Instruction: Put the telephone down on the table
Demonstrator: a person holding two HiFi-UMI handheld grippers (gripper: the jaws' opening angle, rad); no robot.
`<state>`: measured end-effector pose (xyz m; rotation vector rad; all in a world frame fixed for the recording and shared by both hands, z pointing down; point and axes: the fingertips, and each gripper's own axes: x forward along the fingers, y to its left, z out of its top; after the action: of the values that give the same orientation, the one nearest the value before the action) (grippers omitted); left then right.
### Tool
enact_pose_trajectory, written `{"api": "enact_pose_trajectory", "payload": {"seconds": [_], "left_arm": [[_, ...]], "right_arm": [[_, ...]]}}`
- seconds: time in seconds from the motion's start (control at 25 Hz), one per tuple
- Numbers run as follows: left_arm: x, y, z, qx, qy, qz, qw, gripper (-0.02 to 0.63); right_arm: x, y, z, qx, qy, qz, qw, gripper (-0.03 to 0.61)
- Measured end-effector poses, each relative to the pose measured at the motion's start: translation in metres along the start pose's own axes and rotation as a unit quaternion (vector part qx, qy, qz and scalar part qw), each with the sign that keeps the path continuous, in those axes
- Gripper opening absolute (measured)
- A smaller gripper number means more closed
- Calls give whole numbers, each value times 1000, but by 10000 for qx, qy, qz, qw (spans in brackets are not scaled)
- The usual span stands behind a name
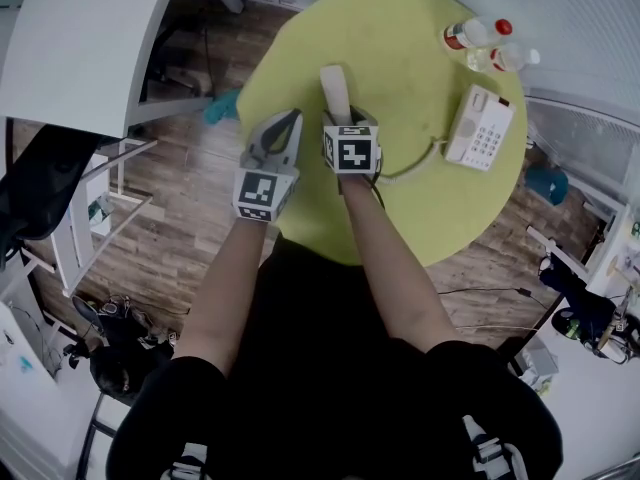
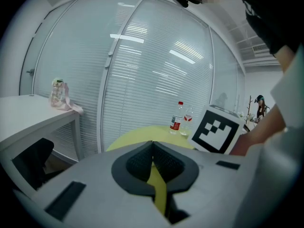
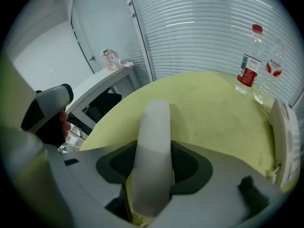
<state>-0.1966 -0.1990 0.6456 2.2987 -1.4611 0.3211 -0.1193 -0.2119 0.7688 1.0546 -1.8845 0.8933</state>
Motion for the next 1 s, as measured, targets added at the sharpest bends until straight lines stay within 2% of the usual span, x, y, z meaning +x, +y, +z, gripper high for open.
{"api": "enact_pose_trajectory", "payload": {"seconds": [0.44, 0.68, 1.0], "left_arm": [[-2, 3, 2, -38, -73, 46, 10000, 12], [0, -4, 16, 148, -103, -23, 9998, 12], [-5, -27, 53, 501, -128, -284, 9983, 12]], "right_arm": [[5, 4, -1, -181, 32, 6, 9998, 230], [-22, 0, 23, -370, -389, -34, 9986, 247], [-99, -7, 61, -544, -1174, 63, 9916, 247]]}}
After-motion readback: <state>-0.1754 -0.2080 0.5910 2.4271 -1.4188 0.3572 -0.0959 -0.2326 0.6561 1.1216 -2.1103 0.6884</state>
